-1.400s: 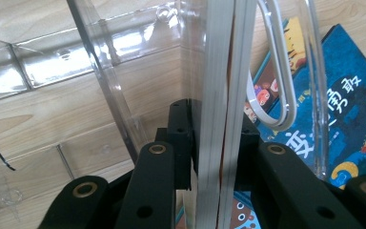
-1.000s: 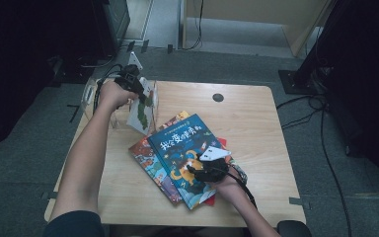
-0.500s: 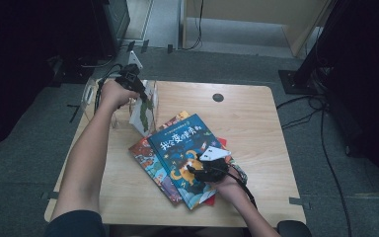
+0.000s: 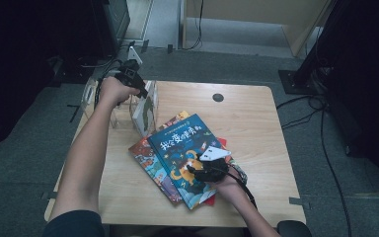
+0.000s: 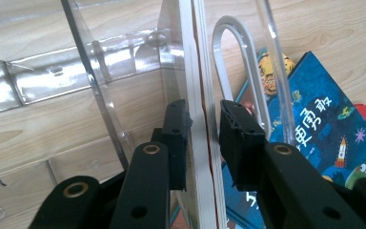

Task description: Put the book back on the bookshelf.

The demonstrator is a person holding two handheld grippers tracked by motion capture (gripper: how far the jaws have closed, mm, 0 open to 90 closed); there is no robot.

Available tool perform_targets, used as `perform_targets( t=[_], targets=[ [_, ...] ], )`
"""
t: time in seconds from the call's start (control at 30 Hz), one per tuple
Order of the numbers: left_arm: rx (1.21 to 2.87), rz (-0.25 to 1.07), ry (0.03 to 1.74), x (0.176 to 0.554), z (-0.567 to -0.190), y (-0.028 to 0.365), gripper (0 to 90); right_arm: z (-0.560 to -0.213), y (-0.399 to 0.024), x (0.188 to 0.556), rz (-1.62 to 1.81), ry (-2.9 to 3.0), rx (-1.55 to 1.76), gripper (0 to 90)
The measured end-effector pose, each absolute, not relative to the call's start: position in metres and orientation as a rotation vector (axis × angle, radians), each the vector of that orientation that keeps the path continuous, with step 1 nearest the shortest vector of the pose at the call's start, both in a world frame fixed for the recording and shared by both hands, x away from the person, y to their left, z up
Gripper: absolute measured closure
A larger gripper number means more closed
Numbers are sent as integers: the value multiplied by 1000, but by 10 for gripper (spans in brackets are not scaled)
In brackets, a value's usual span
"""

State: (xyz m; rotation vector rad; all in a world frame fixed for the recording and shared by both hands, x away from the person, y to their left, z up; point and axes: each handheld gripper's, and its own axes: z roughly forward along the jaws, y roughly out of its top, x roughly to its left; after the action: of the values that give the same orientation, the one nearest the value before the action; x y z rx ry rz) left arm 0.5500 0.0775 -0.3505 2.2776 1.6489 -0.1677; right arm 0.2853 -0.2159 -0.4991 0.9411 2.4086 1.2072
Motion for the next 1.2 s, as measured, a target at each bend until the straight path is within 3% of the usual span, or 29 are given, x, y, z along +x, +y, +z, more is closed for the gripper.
perform_targets(
  t=[0.43, 1.2],
  targets=[
    [2239, -130, 1634, 543, -333, 91, 638, -499, -216, 285, 1206, 2410, 942, 407],
    [2256, -173, 1524, 508, -325, 96, 590, -499, -216, 285, 1208, 2410, 944, 406]
  ],
)
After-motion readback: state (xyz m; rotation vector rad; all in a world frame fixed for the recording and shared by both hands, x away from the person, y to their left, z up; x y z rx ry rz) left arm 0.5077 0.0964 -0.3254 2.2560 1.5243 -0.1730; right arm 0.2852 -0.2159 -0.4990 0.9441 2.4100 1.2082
